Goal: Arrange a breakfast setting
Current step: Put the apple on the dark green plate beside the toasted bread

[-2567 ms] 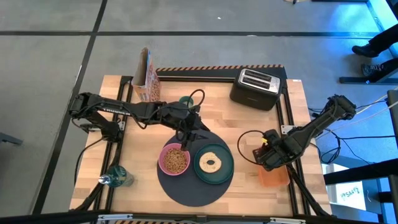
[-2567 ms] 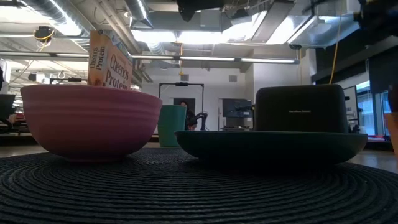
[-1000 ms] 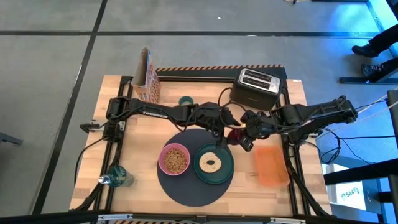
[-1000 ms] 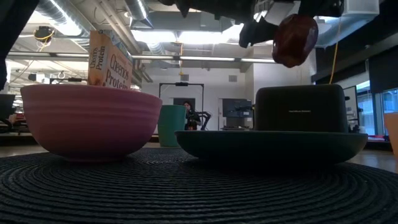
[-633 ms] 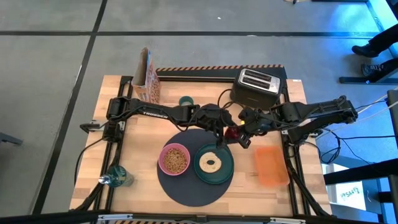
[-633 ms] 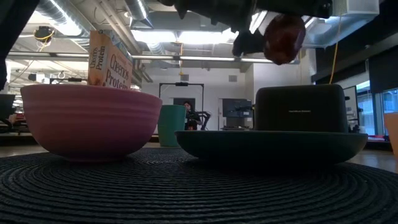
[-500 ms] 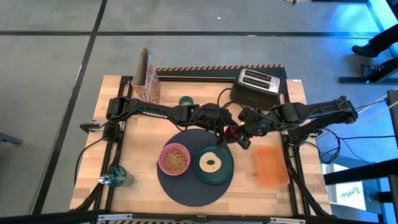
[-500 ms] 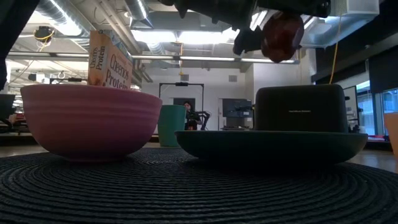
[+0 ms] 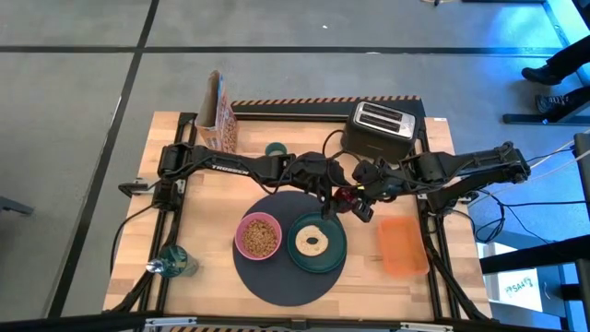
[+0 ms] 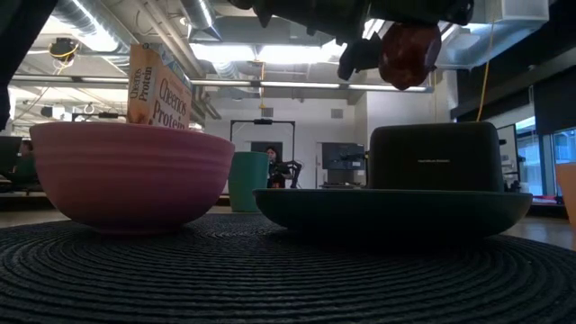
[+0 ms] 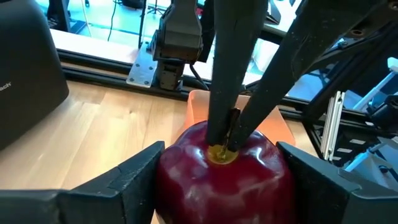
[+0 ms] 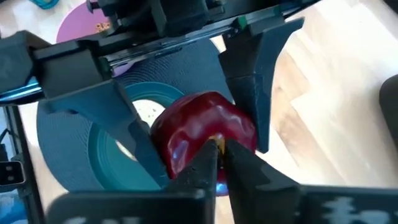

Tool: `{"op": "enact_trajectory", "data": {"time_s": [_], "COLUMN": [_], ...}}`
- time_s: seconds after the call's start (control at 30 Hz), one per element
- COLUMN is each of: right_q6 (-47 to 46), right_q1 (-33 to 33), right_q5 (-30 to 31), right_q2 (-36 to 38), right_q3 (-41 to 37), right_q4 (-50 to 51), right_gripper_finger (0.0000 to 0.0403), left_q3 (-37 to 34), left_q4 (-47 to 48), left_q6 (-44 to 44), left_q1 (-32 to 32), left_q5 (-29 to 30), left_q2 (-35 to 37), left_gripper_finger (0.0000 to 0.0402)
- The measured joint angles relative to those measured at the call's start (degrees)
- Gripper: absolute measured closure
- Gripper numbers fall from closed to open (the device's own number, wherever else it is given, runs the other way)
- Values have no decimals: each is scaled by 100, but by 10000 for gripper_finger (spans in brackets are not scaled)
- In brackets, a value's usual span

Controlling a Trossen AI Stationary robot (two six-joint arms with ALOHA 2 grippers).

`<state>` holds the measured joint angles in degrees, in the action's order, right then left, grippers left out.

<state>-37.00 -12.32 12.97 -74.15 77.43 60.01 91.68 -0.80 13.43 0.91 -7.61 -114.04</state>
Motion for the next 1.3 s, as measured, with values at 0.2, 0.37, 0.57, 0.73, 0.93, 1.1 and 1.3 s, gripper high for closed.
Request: {"op": "enact_trajectory", "data": {"time_s": [0.2,0.37,0.57,0.73,0.93,1.1,1.3], "right_q6": [147,-60,-149,-60,130,99,-20], "right_q1": [-4,-8,-7,-2,-2,-2,-2], "right_q5": [202,705,1323,1456,1445,1209,1065], "right_q2": [181,713,1272,1358,1279,1238,1238], "right_q3": [-7,-7,-9,-35,-38,-39,-39], "right_q4": [-10,9,62,216,195,234,300], "right_gripper_finger": [298,229,207,212,214,214,214], "left_q3": [0,-226,-1569,-2190,-1985,-1954,-1952], "left_q4": [10,-258,-2521,-4361,-4640,-4513,-3999], "left_q6": [-404,-485,-459,-938,-982,-1166,-1248], "left_q1": [-4,-120,-541,-841,-1152,-1188,-1061], "left_q5": [-5,-3,642,1116,1623,1948,1836], "left_q2": [24,63,-13,-588,-1263,-1330,-1331], "left_gripper_finger": [125,125,126,124,122,121,116]}}
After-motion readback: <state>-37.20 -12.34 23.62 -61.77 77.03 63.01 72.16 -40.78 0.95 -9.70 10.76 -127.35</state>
